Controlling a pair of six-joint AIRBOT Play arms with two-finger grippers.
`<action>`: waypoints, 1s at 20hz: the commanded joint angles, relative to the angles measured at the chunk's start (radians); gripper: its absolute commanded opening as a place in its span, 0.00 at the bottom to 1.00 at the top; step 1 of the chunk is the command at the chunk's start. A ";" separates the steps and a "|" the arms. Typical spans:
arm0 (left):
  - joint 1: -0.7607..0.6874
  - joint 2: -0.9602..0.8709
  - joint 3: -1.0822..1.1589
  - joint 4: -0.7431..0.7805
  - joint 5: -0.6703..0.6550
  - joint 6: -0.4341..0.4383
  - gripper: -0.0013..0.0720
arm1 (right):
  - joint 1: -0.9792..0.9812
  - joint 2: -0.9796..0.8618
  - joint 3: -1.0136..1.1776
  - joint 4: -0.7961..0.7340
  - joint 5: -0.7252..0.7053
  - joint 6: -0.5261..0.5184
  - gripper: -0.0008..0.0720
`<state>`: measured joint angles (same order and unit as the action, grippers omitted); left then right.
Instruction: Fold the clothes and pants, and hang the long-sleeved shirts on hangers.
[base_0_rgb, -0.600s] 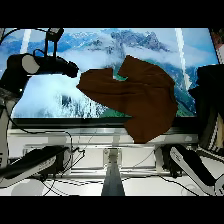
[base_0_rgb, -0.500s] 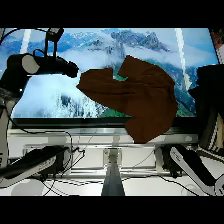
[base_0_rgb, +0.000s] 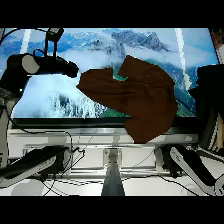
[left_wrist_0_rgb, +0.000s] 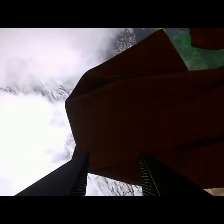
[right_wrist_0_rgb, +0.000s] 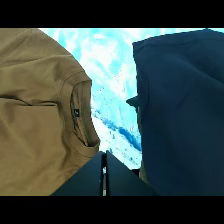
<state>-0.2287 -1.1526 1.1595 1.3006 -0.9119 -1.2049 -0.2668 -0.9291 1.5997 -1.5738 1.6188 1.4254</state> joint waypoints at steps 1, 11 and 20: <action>0.000 0.001 0.001 0.000 0.000 0.000 0.47 | 0.001 -0.001 0.000 0.000 -0.041 0.000 0.04; 0.009 -0.040 -0.001 0.296 -0.010 0.000 0.39 | 0.001 -0.001 0.000 0.048 -0.280 0.001 0.04; 0.238 -0.232 -0.006 0.182 -0.265 0.094 0.03 | 0.001 -0.003 0.000 0.054 -0.266 0.001 0.04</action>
<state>-0.0761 -1.3327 1.1542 1.6592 -1.0874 -1.1740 -0.2668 -0.9310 1.5997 -1.5215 1.3537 1.4258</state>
